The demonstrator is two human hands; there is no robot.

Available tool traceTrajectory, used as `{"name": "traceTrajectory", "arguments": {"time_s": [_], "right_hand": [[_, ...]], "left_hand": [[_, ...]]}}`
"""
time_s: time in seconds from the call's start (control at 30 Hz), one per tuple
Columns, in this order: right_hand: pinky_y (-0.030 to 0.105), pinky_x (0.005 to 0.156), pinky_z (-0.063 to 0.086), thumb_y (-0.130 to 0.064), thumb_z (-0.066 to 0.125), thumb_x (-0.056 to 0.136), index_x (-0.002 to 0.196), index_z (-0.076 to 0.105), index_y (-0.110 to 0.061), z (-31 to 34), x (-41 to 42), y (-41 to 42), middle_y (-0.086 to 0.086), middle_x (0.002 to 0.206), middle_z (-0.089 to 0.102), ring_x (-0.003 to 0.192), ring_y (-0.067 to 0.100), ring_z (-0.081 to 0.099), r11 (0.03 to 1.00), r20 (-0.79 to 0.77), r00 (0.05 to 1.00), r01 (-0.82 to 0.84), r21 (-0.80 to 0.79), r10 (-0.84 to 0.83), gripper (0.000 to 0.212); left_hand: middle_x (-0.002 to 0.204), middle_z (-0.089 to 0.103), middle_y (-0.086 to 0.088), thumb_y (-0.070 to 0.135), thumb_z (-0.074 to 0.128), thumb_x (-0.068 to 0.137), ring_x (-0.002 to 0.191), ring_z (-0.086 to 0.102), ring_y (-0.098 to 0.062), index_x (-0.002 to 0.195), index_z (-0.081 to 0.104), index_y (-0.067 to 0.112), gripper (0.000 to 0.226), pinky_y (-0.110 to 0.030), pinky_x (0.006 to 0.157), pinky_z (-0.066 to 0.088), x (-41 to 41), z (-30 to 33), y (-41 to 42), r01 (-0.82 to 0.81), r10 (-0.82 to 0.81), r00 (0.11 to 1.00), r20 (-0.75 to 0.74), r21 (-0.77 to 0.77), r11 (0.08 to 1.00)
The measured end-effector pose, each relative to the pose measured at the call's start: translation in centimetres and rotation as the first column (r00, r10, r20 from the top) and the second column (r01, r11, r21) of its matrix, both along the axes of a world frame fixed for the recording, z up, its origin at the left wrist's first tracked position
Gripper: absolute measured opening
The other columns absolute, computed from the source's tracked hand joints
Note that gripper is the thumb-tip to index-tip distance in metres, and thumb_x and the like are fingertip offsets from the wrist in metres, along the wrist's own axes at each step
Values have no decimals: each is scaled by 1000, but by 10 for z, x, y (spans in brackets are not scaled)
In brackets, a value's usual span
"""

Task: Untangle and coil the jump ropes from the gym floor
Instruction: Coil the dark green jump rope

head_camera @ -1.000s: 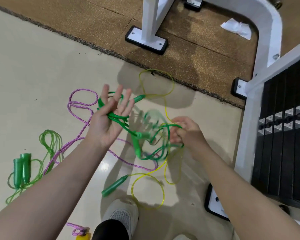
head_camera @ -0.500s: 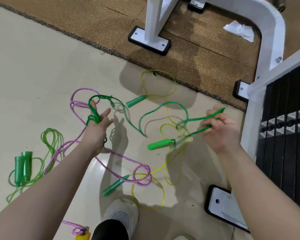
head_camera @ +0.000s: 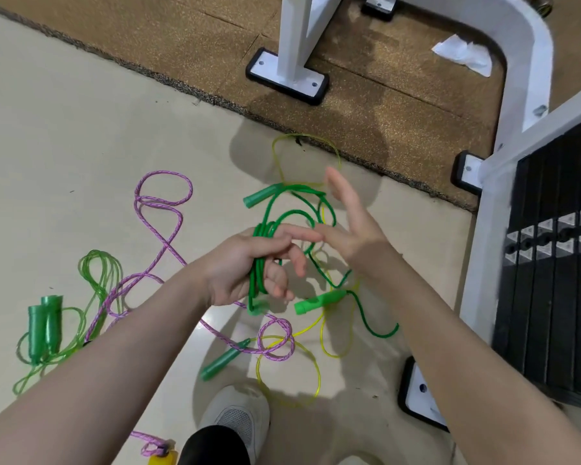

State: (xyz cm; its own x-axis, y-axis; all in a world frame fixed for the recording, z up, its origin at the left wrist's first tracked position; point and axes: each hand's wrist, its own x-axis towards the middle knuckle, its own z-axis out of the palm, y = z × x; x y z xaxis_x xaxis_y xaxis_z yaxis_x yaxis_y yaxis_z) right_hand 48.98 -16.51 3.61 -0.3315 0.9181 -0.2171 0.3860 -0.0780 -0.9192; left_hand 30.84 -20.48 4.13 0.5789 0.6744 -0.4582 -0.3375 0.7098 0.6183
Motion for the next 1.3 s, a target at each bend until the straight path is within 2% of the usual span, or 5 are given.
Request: {"name": "traceTrajectory", "arguments": {"time_s": [0.23, 0.57, 0.87, 1.2, 1.3], "right_hand": [[23, 45, 28, -18, 52, 95, 76, 57, -21, -14, -1, -6, -13, 46, 38, 41, 4, 31, 975, -40, 999, -35, -219, 27, 19], [22, 110, 21, -22, 65, 82, 137, 14, -41, -25, -8, -12, -11, 146, 22, 137, 6, 21, 995, -11, 996, 90, -48, -90, 77], [16, 40, 19, -21, 56, 80, 70, 51, -9, -19, 9, -12, -8, 51, 36, 43, 5, 23, 902, -322, 935, -8, -431, -145, 16], [30, 90, 33, -39, 38, 90, 44, 37, -20, -3, 44, 0, -1, 62, 47, 73, 20, 48, 854, -742, 450, 103, -510, -498, 50], [26, 80, 31, -49, 48, 83, 41, 30, -23, -3, 46, -7, -5, 57, 45, 70, 18, 42, 886, -485, 869, -146, -439, -98, 52]], "left_hand": [[130, 49, -29, 16, 27, 103, 112, 56, -44, 145, 30, 8, 43, -38, 77, 57, -15, -20, 4, 48, -4, 714, 700, -43, 998], [71, 50, -13, 20, 23, 104, 35, 20, -7, 134, 40, -9, 45, -17, 36, 20, -24, -26, -6, 261, -199, 791, 578, -25, 965], [59, 31, -6, 33, 28, 102, 42, 30, -15, 120, 54, -9, 52, -24, 42, 22, -36, -36, 7, 80, 54, 655, 754, -140, 987], [57, 58, 7, 40, 32, 97, 25, 27, -4, 103, 59, 22, 33, -12, 29, 16, -34, -48, 7, -697, 747, 656, 103, -296, 653], [65, 65, 4, 40, 32, 99, 27, 26, -3, 100, 56, 24, 28, -11, 30, 17, -37, -52, 6, -752, 795, 606, 30, -304, 584]]}}
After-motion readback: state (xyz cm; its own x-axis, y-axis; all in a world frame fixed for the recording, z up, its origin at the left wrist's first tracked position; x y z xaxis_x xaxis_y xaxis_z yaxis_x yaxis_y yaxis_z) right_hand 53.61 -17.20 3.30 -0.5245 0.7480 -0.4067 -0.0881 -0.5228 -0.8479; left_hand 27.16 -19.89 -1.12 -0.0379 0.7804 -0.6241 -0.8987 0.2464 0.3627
